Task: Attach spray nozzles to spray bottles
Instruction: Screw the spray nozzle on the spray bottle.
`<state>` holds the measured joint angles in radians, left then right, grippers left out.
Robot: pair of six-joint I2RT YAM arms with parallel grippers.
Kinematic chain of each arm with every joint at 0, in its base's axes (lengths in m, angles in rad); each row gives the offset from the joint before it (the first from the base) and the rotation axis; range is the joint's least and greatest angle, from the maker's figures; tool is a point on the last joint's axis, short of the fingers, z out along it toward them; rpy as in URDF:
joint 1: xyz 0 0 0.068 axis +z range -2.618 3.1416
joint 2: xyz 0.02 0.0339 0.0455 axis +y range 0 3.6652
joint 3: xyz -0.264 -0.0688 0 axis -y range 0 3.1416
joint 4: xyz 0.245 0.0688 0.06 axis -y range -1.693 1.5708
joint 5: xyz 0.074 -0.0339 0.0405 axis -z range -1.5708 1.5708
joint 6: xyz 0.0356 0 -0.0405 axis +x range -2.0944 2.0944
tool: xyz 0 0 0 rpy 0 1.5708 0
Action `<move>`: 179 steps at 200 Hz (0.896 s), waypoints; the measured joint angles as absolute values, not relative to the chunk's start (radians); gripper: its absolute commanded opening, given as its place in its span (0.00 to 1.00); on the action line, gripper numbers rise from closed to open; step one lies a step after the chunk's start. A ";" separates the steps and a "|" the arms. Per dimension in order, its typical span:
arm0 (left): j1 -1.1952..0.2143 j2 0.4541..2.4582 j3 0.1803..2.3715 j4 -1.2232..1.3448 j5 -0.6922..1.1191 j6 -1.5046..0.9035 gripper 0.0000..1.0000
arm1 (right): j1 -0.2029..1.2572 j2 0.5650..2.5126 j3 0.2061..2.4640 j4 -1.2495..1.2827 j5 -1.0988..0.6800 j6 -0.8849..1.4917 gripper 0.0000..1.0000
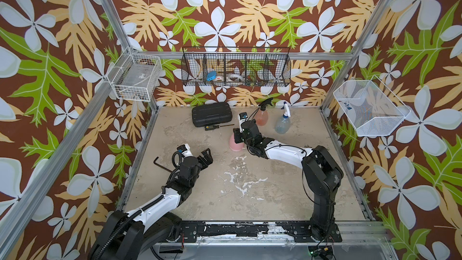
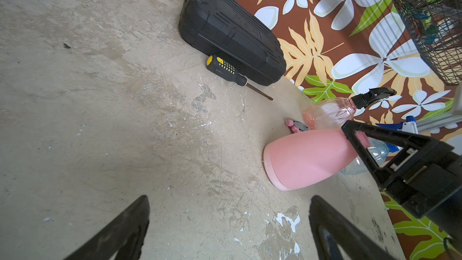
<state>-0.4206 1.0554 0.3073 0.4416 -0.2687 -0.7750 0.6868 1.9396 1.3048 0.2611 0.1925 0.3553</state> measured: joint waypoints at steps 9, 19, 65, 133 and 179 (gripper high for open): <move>-0.421 1.048 0.307 0.443 -0.269 -0.765 1.00 | 0.687 1.939 1.301 0.276 0.195 0.351 0.30; -0.421 1.037 0.305 0.448 -0.271 -0.753 1.00 | 0.687 1.940 1.299 0.291 0.214 0.348 0.27; -0.420 0.974 0.235 0.491 -0.290 -0.744 0.99 | 0.687 1.937 1.282 0.326 0.210 0.356 0.20; -0.420 1.008 0.196 0.659 -0.173 -0.661 0.84 | 0.687 1.862 1.261 0.256 0.191 0.332 0.03; -0.444 1.170 0.258 0.876 0.065 -0.517 0.76 | 0.675 1.717 1.248 0.135 0.176 0.244 0.02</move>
<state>-0.4438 1.1702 0.2584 0.8761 0.0650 -0.5175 0.6754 1.7172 1.2484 0.1352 0.1757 0.2443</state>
